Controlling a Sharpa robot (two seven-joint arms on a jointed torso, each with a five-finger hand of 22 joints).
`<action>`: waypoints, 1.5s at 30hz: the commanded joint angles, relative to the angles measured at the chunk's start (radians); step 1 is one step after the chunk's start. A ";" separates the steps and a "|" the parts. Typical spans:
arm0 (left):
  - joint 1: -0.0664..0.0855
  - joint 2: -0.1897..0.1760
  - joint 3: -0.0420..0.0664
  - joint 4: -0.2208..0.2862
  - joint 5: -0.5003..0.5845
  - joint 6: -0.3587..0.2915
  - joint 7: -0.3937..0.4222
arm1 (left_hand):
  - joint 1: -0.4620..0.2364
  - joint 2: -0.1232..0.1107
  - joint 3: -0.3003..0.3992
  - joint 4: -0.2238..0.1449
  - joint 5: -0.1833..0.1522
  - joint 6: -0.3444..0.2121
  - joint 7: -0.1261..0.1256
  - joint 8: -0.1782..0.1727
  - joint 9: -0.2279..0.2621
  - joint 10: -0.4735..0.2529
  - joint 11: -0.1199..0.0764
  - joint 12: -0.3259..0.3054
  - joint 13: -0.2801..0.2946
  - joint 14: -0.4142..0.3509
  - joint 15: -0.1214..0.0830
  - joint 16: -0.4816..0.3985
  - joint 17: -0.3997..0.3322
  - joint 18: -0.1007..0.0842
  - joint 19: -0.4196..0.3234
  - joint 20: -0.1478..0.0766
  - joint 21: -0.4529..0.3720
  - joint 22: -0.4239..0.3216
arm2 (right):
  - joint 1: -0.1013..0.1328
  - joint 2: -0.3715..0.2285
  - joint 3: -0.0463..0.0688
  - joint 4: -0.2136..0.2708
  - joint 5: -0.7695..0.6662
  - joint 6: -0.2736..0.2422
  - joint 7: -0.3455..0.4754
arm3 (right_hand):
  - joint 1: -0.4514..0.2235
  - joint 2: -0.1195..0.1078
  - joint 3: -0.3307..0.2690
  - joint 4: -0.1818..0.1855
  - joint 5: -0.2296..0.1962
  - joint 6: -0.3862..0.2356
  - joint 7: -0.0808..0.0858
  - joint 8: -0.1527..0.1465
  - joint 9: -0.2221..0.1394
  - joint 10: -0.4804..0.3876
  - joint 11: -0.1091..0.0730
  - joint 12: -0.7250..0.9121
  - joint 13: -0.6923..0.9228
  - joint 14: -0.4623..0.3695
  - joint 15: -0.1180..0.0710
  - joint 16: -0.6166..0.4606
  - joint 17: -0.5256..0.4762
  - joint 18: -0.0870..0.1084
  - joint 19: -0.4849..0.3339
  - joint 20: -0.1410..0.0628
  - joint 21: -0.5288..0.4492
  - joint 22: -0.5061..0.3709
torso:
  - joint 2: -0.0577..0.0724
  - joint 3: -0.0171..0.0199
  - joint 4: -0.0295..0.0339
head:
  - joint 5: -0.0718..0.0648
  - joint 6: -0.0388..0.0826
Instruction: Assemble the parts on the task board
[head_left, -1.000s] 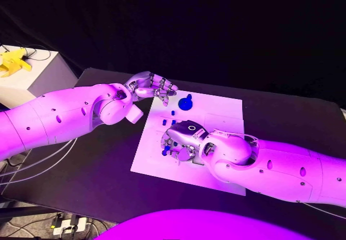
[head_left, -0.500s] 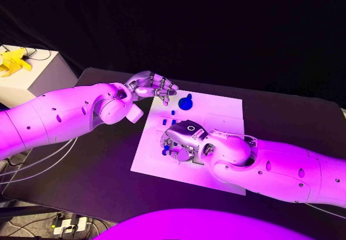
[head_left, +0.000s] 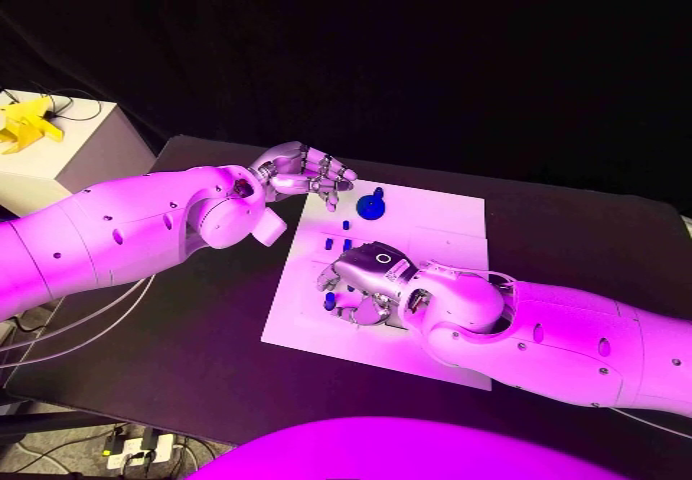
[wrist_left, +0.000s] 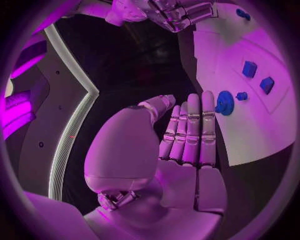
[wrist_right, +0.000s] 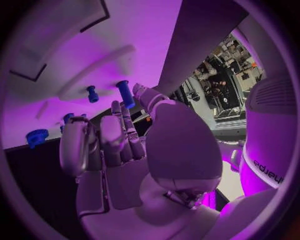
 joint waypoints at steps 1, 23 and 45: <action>0.000 0.001 0.001 0.001 0.005 0.017 0.005 | 0.007 0.005 -0.001 0.001 0.001 0.000 0.005 0.003 -0.001 -0.006 -0.001 -0.005 0.002 -0.002 0.003 -0.005 0.001 0.014 -0.005 0.001 0.004 0.001 | -0.001 -0.002 0.000 0.003 0.003 -0.011 0.021 | 0.000 0.010 -0.006 0.001 0.006 -0.009 0.001 -0.005 -0.001 -0.006 0.001 0.006 -0.001 -0.002 0.008 -0.005 -0.002 0.011 0.006 0.009 -0.005 -0.002 | 0.000 -0.0002 0.0004 | 0.000 0.000; -0.008 -0.005 0.001 0.001 0.005 0.010 0.008 | 0.007 0.005 -0.001 0.001 0.001 0.000 0.006 0.004 -0.002 -0.006 0.000 -0.005 0.001 -0.002 0.003 -0.005 0.001 0.014 -0.006 0.001 0.005 0.001 | 0.062 -0.241 0.011 0.092 0.600 -0.106 0.215 | 0.054 0.073 -0.024 0.036 0.023 0.003 0.016 -0.020 -0.012 0.077 -0.001 0.112 -0.005 -0.010 0.007 -0.027 -0.050 0.008 0.017 0.008 -0.009 0.002 | -0.008 0.0004 -0.0130 | -0.042 0.036; -0.046 -0.030 0.001 0.032 0.013 -0.009 0.039 | 0.004 0.003 -0.003 0.003 0.001 -0.001 0.006 0.004 -0.003 -0.006 0.000 -0.005 0.002 -0.002 0.003 -0.005 0.002 0.014 -0.007 0.001 0.005 0.002 | 0.088 -0.613 0.000 0.228 0.623 0.086 -0.102 | -0.087 0.048 -0.211 0.219 0.053 0.039 -0.057 0.168 0.147 0.452 -0.077 1.405 1.371 0.106 -0.051 0.275 0.555 -0.039 0.076 -0.045 0.191 0.230 | -0.026 0.0063 -0.0383 | -0.161 0.046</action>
